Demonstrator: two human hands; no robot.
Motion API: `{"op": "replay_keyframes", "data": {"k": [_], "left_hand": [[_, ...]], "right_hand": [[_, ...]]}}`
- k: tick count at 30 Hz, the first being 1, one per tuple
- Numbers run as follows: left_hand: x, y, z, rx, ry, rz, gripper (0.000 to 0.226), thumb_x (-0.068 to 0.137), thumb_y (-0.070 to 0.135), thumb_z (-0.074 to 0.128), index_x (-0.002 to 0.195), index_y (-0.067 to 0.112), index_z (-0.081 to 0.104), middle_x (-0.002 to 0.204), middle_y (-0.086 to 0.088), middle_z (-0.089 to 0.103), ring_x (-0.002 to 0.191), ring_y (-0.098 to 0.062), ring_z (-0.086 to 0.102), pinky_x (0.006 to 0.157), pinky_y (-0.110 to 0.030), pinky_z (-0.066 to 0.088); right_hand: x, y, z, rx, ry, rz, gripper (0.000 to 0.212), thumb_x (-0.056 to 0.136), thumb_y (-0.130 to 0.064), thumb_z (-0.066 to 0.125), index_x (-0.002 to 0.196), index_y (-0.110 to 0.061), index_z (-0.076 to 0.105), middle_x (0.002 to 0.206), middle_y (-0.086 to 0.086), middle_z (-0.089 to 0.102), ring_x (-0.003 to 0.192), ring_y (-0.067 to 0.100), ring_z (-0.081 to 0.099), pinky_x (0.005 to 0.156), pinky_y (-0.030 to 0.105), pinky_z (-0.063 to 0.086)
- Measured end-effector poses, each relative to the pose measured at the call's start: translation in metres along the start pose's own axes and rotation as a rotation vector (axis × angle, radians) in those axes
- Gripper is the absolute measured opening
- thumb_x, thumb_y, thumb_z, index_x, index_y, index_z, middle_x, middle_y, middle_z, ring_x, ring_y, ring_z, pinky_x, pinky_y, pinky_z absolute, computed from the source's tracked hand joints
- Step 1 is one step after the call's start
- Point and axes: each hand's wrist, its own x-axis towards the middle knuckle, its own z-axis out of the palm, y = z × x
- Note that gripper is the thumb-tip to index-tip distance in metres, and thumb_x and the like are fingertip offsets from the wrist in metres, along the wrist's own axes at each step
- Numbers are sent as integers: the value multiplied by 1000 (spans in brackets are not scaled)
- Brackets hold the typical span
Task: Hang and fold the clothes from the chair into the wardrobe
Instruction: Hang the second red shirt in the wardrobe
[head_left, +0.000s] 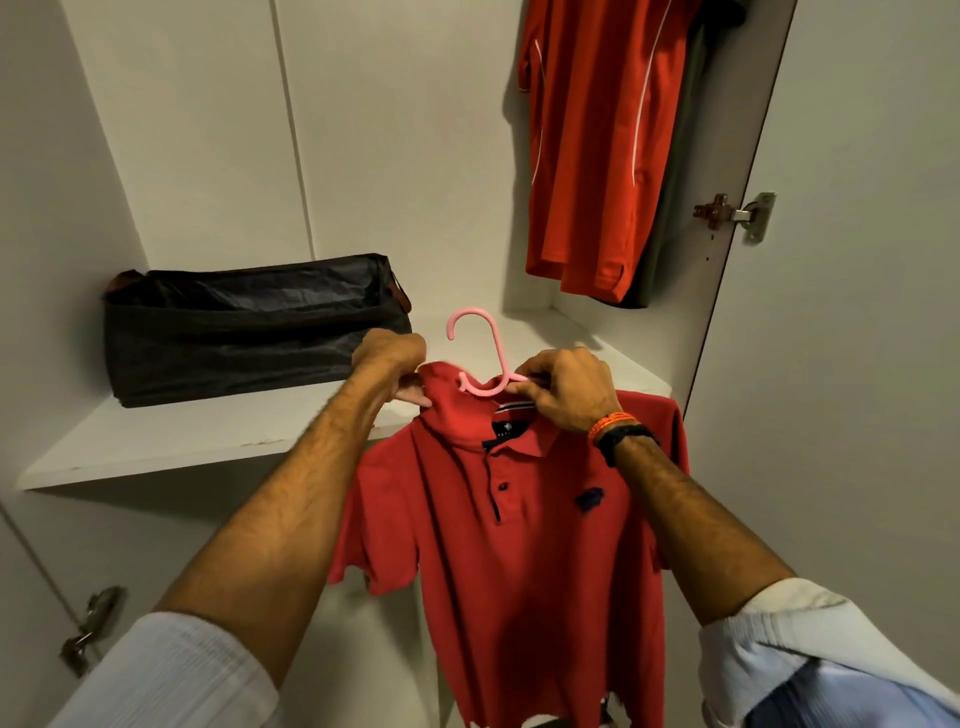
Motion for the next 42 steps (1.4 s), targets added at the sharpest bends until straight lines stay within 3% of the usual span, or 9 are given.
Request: {"op": "replay_keyframes", "data": {"k": [4, 10, 17, 21, 23, 25, 28, 36, 42], "left_hand": [[-2, -6, 2, -80, -100, -100, 36, 100, -1, 33, 134, -2, 42, 82, -17, 57, 66, -29, 62, 38, -41, 53], [-4, -11, 12, 155, -10, 14, 75, 63, 77, 67, 102, 13, 66, 96, -2, 68, 76, -17, 66, 55, -29, 58], [-9, 0, 13, 452, 162, 95, 14, 81, 17, 59, 78, 4, 62, 43, -6, 61, 34, -15, 59, 40, -21, 46], [10, -10, 6, -106, -75, -79, 24, 92, -12, 46, 115, -11, 54, 71, -20, 62, 79, -33, 68, 65, -44, 60], [7, -17, 2, -351, -161, -165, 25, 99, -9, 32, 111, -8, 54, 80, -16, 54, 88, -32, 65, 83, -37, 58], [7, -25, 1, -453, -177, -224, 26, 97, -2, 30, 88, 1, 54, 76, -12, 56, 64, -22, 63, 65, -27, 60], [10, -34, -2, -402, -197, -221, 31, 95, 1, 34, 86, 2, 63, 71, -10, 64, 54, -20, 61, 41, -28, 53], [4, -44, -13, -150, -191, -93, 8, 93, 18, 66, 89, 12, 63, 59, -4, 66, 37, -9, 59, 35, -23, 49], [2, -44, -16, -295, -218, -126, 20, 82, 15, 49, 84, 4, 66, 66, -12, 68, 47, -23, 63, 49, -30, 56]], "right_hand": [[-5, 9, 0, 47, 16, 77, 30, 85, -49, 70, 104, -27, 77, 96, -4, 75, 91, 20, 66, 72, 30, 47], [-6, 3, -2, 122, 30, 55, 28, 84, -47, 72, 102, -26, 78, 95, -7, 75, 88, 16, 67, 69, 26, 45], [-9, 0, 3, 94, 11, 34, 28, 85, -48, 71, 102, -27, 77, 95, -6, 75, 88, 18, 66, 69, 27, 43], [-8, 6, 4, 116, -40, 100, 37, 80, -58, 71, 100, -28, 77, 93, -4, 75, 90, 19, 66, 74, 31, 49], [-6, 9, 2, 157, -53, 131, 38, 78, -60, 71, 99, -29, 76, 90, -4, 74, 88, 18, 66, 73, 32, 50], [-4, 10, -2, 184, -55, 133, 39, 78, -62, 70, 98, -29, 77, 89, -6, 75, 87, 17, 66, 73, 33, 51], [-1, 11, -6, 169, -47, 129, 38, 78, -63, 69, 98, -31, 77, 89, -9, 75, 84, 13, 64, 69, 29, 46], [-3, 3, 2, 218, -84, 135, 35, 75, -61, 73, 93, -31, 78, 84, -9, 75, 82, 13, 67, 76, 40, 56], [-4, 3, 3, 246, -113, 140, 33, 76, -58, 74, 93, -29, 78, 84, -8, 75, 83, 15, 67, 77, 43, 57]]}}
